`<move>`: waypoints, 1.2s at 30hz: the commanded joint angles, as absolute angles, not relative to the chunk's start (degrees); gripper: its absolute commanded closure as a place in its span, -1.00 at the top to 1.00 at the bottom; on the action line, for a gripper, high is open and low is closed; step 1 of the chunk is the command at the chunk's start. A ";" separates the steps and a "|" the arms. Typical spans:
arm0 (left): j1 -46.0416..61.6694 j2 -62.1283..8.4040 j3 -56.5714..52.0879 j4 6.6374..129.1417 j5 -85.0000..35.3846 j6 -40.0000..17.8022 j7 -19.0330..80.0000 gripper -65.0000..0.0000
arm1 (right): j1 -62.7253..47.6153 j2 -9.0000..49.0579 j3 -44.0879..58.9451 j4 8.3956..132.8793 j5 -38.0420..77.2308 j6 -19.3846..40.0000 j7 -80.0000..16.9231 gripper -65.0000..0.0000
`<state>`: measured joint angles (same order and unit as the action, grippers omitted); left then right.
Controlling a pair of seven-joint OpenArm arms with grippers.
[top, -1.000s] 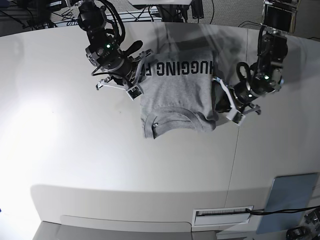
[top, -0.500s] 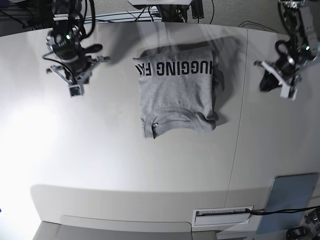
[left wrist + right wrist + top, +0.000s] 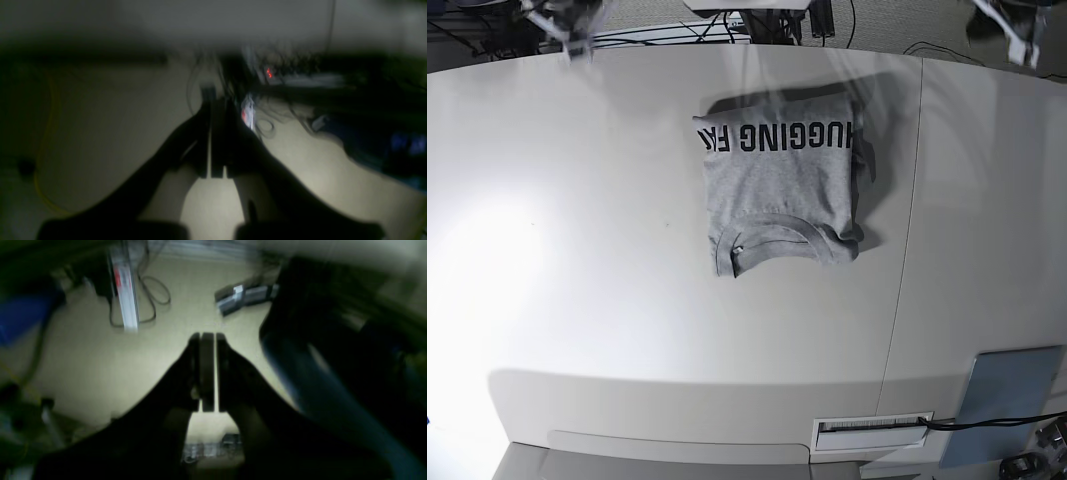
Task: Fold the T-shirt properly
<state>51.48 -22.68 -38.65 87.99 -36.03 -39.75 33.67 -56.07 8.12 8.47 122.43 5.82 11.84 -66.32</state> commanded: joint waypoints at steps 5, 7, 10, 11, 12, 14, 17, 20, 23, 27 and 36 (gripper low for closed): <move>52.18 -20.03 -38.76 76.71 -33.52 -40.00 32.86 -0.99 | -61.89 8.38 8.69 108.09 5.50 11.77 -53.01 -0.96; 51.03 -19.53 -38.76 70.96 -31.81 -40.00 31.03 -0.98 | -60.90 8.38 8.69 101.30 4.97 11.77 -51.81 -0.95; 48.64 -19.35 -38.76 62.30 -27.75 -40.00 25.12 -0.83 | -57.28 8.40 8.69 90.17 3.18 11.77 -50.76 -0.95; 47.70 -19.35 -38.76 59.70 -25.98 -40.00 22.85 -0.76 | -55.68 8.40 8.69 86.19 2.39 11.77 -49.45 -0.95; 46.68 -19.35 -38.76 57.23 -23.88 -40.00 20.80 -0.71 | -53.89 8.43 8.69 82.04 1.56 11.77 -47.55 -0.95; 44.58 -19.35 -38.76 53.04 -19.90 -40.00 17.91 -0.68 | -49.82 8.43 8.73 73.36 0.14 11.77 -42.65 -0.95; 41.23 -19.35 -38.76 48.27 -16.29 -40.00 16.82 -0.68 | -42.78 8.43 8.73 60.12 -1.37 11.77 -35.53 -0.95; 38.02 -19.05 -38.76 45.04 -14.74 -40.00 16.49 -0.68 | -35.75 8.45 8.73 48.10 -1.37 11.81 -28.80 -0.95; 34.65 -17.98 -38.76 42.68 -11.75 -40.00 16.49 -0.68 | -29.69 8.58 8.73 38.39 -1.37 13.76 -22.57 -0.95; 29.58 -14.98 -38.76 39.62 -7.44 -40.00 16.40 -0.66 | -23.86 9.08 8.73 30.22 -1.34 18.24 -15.70 -0.95; 21.04 -6.59 -38.74 30.55 9.69 -35.33 5.48 -0.30 | -18.85 9.04 8.73 26.89 -1.34 23.83 -10.22 -0.95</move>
<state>20.60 -6.28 -38.72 30.17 10.15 -34.54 5.82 -18.09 8.58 8.62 26.85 -1.50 23.62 -10.37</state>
